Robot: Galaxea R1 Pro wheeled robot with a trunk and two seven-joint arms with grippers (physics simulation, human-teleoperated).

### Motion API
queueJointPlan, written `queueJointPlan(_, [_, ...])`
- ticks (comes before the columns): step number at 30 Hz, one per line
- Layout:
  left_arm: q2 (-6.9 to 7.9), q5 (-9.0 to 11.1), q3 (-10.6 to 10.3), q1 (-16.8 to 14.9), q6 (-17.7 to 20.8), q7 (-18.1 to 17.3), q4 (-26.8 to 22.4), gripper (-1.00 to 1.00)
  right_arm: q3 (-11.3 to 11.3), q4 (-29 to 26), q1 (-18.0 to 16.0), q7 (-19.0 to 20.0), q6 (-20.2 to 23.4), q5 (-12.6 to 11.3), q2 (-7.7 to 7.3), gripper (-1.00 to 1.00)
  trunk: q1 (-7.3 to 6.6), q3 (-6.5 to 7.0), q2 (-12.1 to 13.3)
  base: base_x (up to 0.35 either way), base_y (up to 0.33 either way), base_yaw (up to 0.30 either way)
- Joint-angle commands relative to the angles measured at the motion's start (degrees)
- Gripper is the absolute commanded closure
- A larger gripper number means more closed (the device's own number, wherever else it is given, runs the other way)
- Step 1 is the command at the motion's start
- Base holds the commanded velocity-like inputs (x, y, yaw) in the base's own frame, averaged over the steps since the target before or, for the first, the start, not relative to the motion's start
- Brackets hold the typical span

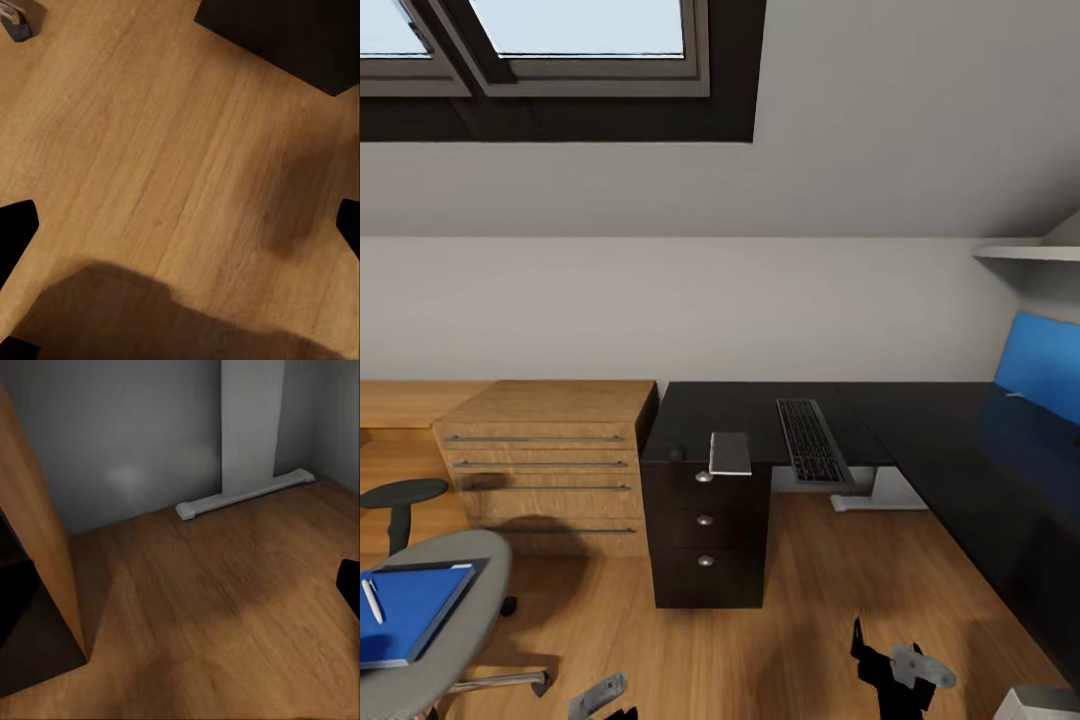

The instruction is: In the bedroom, organize the workspace by keeping the computer under the desk, ensuring the monitor is on the desk, placing the keyboard on the desk next to the monitor, placing the mouse on the desk next to the keyboard, moving the folder from the swivel chair onto the desk next to the mouse, stacking the notebook on top of the folder with the pen on top of the notebook, and positioning the swivel chair next to the desk.

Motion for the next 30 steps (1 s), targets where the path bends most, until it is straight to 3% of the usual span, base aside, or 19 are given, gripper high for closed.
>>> queueJointPlan(1, [-0.55, 0.1, 0.3, -0.6, 1.6, 0.6, -0.2, -1.0, 0.0, -0.3, -0.6, -0.3, 0.1, -2.0, -0.01, -1.0, 0.22, -0.25, -0.5, 0.0, 0.0, 0.0])
queueJointPlan(2, [-2.68, -0.1, 2.4, -3.6, 4.9, 0.9, 0.0, -1.0, -0.7, -1.0, -3.7, -0.1, 2.4, -9.3, 0.09, -1.0, 0.44, -0.43, -0.9, 0.0, 0.0, 0.0])
queueJointPlan(4, [-3.75, -0.1, 3.0, -5.1, 5.9, 1.0, 0.2, -1.0, -0.9, -1.2, -5.4, 0.2, 4.6, -12.7, 0.07, -1.0, 0.88, -0.79, -1.7, 0.0, 0.0, 0.0])
queueJointPlan(5, [-4.87, -0.1, 3.4, -6.3, 6.6, 1.1, 0.3, -1.0, -1.1, -1.4, -7.1, 0.8, 7.3, -16.0, -0.07, -1.0, 1.1, -0.97, -2.1, 0.0, 0.0, 0.0])
queueJointPlan(6, [-6.16, -0.2, 3.8, -7.8, 7.2, 1.3, 0.4, -1.0, -1.5, -1.4, -10.1, 2.5, 12.4, -21.0, -0.58, -1.0, 1.32, -1.15, -2.5, 0.0, 0.0, 0.0])
queueJointPlan(7, [-6.64, -0.3, 4.0, -9.1, 7.4, 1.4, 0.5, -1.0, -1.8, -1.0, -12.6, 3.8, 16.1, -24.7, -1.33, -1.0, 1.54, -1.33, -2.9, 0.0, 0.0, 0.0])
queueJointPlan(8, [-6.81, -0.4, 4.1, -9.9, 7.5, 1.4, 0.6, -1.0, -1.9, -0.5, -13.8, 4.6, 18.0, -26.6, -1.79, -1.0, 1.76, -1.51, -3.3, 0.0, 0.0, 0.0])
queueJointPlan(11, [-7.38, -0.5, 4.4, -15.3, 9.1, 1.6, 4.0, -1.0, -2.3, 3.8, -20.3, 10.4, 27.3, -38.5, -3.97, -1.0, 2.42, -2.05, -4.5, 0.0, 0.0, 0.0])
queueJointPlan(12, [-7.45, -0.5, 4.4, -15.8, 9.3, 1.6, 4.7, -1.0, -2.3, 4.5, -21.0, 11.5, 28.5, -40.3, -4.16, -1.0, 2.64, -2.23, -4.9, 0.0, 0.0, 0.0])
queueJointPlan(13, [-7.55, -0.6, 4.5, -16.7, 9.7, 1.6, 5.5, -1.0, -2.3, 5.7, -22.1, 13.6, 30.4, -43.7, -4.46, -1.0, 2.86, -2.41, -5.3, 0.0, 0.0, 0.0])
queueJointPlan(17, [-7.47, -0.8, 4.6, -17.9, 9.9, 1.3, 5.5, -1.0, -2.4, 7.3, -23.6, 18.3, 34.6, -51.4, -4.88, -1.0, 3.74, -3.12, -6.9, 0.0, 0.0, 0.0])
queueJointPlan(18, [-4.32, -0.8, 4.3, -18.1, 10.0, 1.2, 1.2, -1.0, -2.5, 6.3, -24.0, 21.1, 39.6, -53.7, -5.05, -1.0, 3.96, -3.3, -7.3, 0.0, 0.0, 0.0])
queueJointPlan(21, [-1.33, -0.7, 4.1, -18.1, 10.0, 1.2, -5.9, -1.0, -2.7, 6.0, -24.0, 21.3, 40.8, -53.9, -5.33, -1.0, 4.62, -3.84, -8.5, 0.0, 0.0, 0.0])
queueJointPlan(22, [2.73, -0.4, 3.6, -14.6, 10.0, 3.8, -19.1, -1.0, -3.2, 5.8, -24.0, 21.5, 42.8, -54.0, -6.12, -1.0, 4.84, -4.02, -8.9, 0.0, 0.0, 0.0])
queueJointPlan(24, [3.83, -0.4, 2.3, -12.1, 10.1, 6.6, -23.2, -1.0, -3.3, 5.6, -24.0, 21.6, 43.8, -54.1, -6.35, -1.0, 5.27, -4.38, -9.7, 0.0, 0.0, 0.0])
queueJointPlan(26, [4.33, -0.2, 0.3, -10.9, 10.1, 8.4, -24.9, -1.0, -3.3, -0.2, -23.7, 23.6, 48.8, -54.0, -7.33, -1.0, 5.71, -4.74, -10.5, 0.0, 0.0, 0.0])
queueJointPlan(30, [4.51, -0.2, -0.5, -10.4, 10.0, 9.1, -25.6, -1.0, -3.4, -3.5, -23.4, 28.0, 52.1, -54.1, -9.12, -1.0, 6.59, -5.46, -12.1, 0.0, 0.0, 0.0])
